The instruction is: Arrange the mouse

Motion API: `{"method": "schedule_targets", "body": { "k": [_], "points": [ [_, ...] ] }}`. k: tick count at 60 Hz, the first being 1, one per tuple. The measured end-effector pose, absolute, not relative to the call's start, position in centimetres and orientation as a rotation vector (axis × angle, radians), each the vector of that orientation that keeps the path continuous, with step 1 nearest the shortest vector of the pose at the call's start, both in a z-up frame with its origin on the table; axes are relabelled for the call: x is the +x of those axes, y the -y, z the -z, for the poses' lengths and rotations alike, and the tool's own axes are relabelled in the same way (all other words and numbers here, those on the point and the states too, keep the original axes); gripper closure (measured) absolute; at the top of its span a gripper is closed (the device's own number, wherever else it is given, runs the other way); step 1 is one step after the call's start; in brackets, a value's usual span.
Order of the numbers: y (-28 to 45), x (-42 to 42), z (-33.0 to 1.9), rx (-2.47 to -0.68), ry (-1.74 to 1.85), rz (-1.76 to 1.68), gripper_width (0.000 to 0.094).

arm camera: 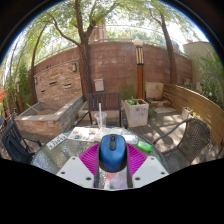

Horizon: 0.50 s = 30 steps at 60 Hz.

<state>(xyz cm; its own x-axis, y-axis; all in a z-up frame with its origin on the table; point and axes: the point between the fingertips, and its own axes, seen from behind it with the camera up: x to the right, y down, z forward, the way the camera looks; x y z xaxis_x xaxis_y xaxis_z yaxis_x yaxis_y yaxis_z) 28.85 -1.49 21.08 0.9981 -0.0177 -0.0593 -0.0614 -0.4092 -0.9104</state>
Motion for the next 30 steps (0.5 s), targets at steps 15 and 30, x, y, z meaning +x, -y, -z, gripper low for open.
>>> {"method": "schedule_targets", "body": {
  "k": [15, 30],
  "points": [
    [-2.2, 37.9, -3.3, -2.251, -0.134, -0.006, 0.0540],
    [-0.6, 38.6, -0.7, -2.325, -0.085, -0.020, 0.0066]
  ]
}}
